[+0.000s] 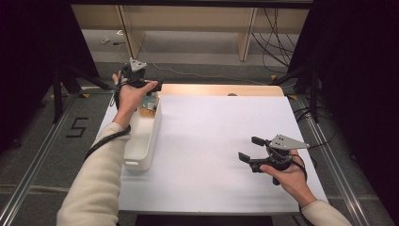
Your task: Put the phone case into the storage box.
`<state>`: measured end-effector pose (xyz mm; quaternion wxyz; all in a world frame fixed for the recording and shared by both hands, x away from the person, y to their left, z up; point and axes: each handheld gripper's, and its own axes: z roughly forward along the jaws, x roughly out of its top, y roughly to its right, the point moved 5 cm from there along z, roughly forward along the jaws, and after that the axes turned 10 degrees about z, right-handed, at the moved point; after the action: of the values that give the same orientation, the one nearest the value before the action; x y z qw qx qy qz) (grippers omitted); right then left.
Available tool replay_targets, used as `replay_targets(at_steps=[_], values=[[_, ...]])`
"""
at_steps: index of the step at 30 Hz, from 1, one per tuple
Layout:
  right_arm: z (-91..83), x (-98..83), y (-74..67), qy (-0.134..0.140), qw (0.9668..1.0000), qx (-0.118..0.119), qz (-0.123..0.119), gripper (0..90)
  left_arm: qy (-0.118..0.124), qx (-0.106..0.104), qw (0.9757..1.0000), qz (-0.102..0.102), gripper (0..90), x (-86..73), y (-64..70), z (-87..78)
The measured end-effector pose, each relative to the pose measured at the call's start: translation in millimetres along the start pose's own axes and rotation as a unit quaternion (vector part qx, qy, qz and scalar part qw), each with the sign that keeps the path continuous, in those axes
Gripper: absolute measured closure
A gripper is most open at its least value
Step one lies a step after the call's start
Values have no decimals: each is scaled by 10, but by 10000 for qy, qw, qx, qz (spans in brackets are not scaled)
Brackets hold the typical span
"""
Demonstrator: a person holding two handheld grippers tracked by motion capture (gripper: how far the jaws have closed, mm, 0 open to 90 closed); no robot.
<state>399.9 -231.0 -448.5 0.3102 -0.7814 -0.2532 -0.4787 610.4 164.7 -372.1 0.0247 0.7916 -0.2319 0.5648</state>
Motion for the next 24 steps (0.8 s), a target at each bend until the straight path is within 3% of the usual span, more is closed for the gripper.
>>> replay_targets(at_steps=[12,24], values=[[-9,8,11,7,10000,-21,-2,167,124,-228,9996,-103,88,-35,102,-272],[-11,17,14,40,10000,-44,-1,167,239,-428,9988,7,87,-87,232,-545]])
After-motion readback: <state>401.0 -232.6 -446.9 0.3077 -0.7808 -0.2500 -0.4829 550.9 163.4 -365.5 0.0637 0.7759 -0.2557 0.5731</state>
